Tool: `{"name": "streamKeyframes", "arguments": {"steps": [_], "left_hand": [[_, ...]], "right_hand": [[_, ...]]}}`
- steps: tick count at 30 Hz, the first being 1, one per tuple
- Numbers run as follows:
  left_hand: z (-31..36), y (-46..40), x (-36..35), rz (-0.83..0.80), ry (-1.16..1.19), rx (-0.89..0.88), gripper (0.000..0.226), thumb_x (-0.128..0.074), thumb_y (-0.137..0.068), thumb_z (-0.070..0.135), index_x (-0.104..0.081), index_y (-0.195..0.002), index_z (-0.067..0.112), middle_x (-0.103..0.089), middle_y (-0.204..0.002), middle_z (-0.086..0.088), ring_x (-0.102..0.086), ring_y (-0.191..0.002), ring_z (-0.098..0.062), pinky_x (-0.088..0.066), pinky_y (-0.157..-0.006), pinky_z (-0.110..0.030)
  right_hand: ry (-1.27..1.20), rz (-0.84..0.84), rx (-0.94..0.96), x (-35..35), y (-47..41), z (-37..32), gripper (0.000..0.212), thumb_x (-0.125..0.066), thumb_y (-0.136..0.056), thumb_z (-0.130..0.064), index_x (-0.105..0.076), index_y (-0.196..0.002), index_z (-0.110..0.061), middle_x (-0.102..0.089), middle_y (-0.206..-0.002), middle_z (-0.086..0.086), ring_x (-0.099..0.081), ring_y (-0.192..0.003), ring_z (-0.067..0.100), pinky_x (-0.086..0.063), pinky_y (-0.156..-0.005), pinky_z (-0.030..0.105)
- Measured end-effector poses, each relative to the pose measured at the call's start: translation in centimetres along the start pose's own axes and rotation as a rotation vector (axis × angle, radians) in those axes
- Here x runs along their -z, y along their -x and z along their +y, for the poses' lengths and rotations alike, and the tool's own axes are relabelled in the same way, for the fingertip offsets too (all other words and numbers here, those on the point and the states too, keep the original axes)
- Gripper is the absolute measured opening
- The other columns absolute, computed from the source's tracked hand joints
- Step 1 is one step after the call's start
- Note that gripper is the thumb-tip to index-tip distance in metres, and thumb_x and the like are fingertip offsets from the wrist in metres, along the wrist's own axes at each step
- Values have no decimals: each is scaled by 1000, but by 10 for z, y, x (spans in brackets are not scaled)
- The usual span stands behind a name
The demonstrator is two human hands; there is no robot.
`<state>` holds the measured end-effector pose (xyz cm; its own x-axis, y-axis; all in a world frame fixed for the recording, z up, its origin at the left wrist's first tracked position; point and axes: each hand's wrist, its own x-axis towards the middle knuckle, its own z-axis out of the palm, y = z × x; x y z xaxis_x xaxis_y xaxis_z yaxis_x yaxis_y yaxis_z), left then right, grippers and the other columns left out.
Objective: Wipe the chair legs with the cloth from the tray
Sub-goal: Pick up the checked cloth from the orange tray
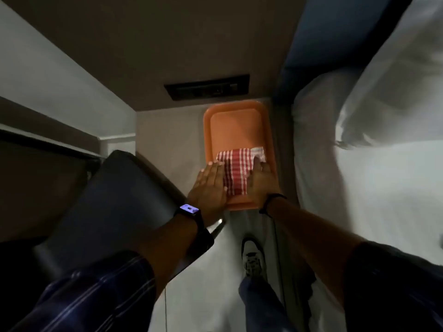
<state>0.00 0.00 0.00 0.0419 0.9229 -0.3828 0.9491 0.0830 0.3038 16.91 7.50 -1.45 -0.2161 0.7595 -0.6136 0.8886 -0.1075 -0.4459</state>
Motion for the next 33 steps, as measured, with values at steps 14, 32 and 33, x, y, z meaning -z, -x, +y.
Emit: {"name": "streamKeyframes", "arguments": {"steps": [14, 32, 33], "left_hand": [[-25, -42, -68, -235, -143, -94, 74, -38, -99, 30, -13, -157, -8, -18, -167, -30, -9, -158, -41, -2, -131, -48], [-53, 186, 57, -91, -517, -192, 69, -22, -105, 38, -6, -161, 1, -10, -172, -19, -4, -160, -32, -1, -131, -46], [-54, 209, 65, -61, -546, -203, 70, -21, -105, 41, -7, -161, 1, -13, -172, -19, -5, -160, -32, -3, -131, -47]], "right_hand": [[-491, 390, -92, -49, -57, 1, 58, -72, -98, -49, -61, -145, -17, -71, -141, 9, -65, -135, 30, -46, -122, 54], [-1261, 399, -47, -119, 208, -57, 40, -64, -105, -6, -60, -144, 3, -74, -121, -2, -72, -131, 29, -56, -119, 49], [-1321, 435, -90, -123, 233, -63, 39, -67, -105, -12, -63, -142, 0, -73, -121, 3, -71, -131, 35, -55, -119, 53]]}}
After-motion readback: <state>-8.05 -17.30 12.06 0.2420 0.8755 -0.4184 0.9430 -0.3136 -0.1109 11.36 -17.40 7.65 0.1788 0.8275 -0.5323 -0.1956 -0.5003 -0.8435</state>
